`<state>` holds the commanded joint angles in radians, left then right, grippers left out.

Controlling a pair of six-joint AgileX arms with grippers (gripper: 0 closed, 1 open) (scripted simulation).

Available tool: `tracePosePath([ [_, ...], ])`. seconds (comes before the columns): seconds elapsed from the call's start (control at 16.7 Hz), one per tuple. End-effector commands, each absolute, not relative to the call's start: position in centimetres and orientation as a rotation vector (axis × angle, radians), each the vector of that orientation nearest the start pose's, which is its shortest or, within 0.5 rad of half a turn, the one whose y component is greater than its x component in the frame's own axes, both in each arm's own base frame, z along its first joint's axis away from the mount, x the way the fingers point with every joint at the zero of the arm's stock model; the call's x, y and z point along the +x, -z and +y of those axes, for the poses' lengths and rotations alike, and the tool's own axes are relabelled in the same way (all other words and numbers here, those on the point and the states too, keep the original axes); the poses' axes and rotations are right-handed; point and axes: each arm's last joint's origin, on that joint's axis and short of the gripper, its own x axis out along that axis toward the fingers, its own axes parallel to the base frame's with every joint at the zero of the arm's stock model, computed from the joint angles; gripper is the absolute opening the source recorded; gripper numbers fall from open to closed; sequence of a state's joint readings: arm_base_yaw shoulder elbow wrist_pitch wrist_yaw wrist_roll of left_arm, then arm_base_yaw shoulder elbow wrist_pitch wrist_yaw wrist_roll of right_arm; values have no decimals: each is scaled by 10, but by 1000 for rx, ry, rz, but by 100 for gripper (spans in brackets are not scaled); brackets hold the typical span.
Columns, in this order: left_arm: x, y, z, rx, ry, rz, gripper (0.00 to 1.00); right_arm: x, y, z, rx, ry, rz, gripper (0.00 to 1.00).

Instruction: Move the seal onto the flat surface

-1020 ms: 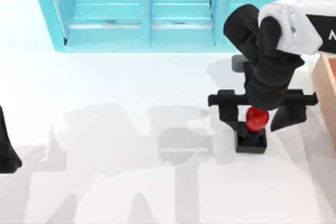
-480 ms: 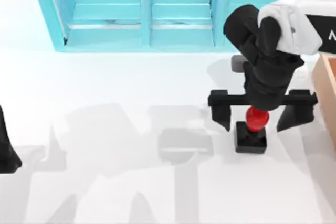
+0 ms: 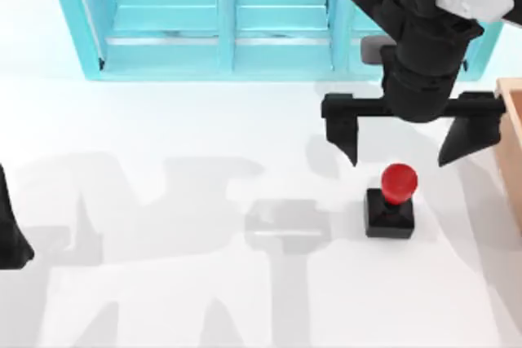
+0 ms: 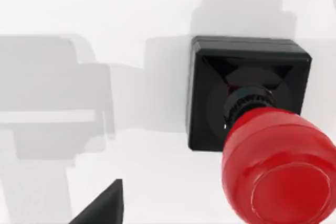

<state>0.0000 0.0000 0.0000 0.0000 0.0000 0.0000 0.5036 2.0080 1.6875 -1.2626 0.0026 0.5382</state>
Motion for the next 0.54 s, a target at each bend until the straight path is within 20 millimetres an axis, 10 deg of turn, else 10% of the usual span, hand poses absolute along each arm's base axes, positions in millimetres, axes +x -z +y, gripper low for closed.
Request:
tracePosePath([
  [0.54,106,-160,-1,0,0,0,100,326,-306,185,13,15,1568,100],
])
